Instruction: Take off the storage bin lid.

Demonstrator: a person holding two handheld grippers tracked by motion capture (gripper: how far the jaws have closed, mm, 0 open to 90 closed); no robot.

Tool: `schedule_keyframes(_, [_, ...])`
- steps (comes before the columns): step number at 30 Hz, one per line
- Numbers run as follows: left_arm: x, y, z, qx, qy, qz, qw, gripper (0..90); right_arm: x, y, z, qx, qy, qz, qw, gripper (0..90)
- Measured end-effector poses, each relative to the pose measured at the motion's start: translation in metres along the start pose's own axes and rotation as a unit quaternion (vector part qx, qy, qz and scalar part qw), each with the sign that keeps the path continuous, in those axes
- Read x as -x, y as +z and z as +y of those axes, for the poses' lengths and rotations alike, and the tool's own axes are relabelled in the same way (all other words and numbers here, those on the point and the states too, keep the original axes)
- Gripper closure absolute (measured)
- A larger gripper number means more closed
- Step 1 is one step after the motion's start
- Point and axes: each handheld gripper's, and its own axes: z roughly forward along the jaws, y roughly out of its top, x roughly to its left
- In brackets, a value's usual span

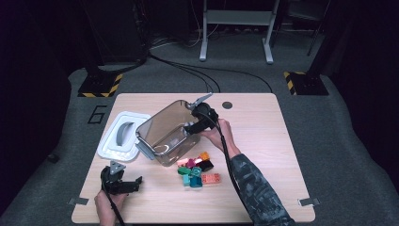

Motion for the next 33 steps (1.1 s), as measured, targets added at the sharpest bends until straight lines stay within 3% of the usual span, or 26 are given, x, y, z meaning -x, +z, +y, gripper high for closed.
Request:
schedule_keyframes(8, [0.0, 0.0, 0.0, 0.003, -0.005, 0.001, 1.0, 0.0, 0.013, -0.026, -0.01, 0.029, 0.007, -0.008, 0.9995, 13.0])
schedule_keyframes(12, [0.001, 0.001, 0.0, 0.004, -0.005, 0.001, 1.0, 0.0, 0.023, -0.045, -0.028, 0.051, 0.022, -0.014, 0.9983, 9.0])
schedule_keyframes(16, [0.001, 0.0, 0.0, 0.003, -0.005, 0.001, 1.0, 0.0, 0.034, -0.054, -0.052, 0.049, 0.042, -0.023, 0.9977, 4.8])
schedule_keyframes(21, [0.001, 0.0, 0.0, 0.003, -0.005, 0.001, 1.0, 0.0, 0.045, -0.053, -0.085, 0.047, 0.062, -0.035, 0.9963, 0.0])
schedule_keyframes(33, [0.001, 0.001, -0.001, 0.01, -0.005, 0.002, 0.9999, 0.0, 0.061, -0.031, -0.16, 0.021, 0.121, -0.054, 0.991, 0.0])
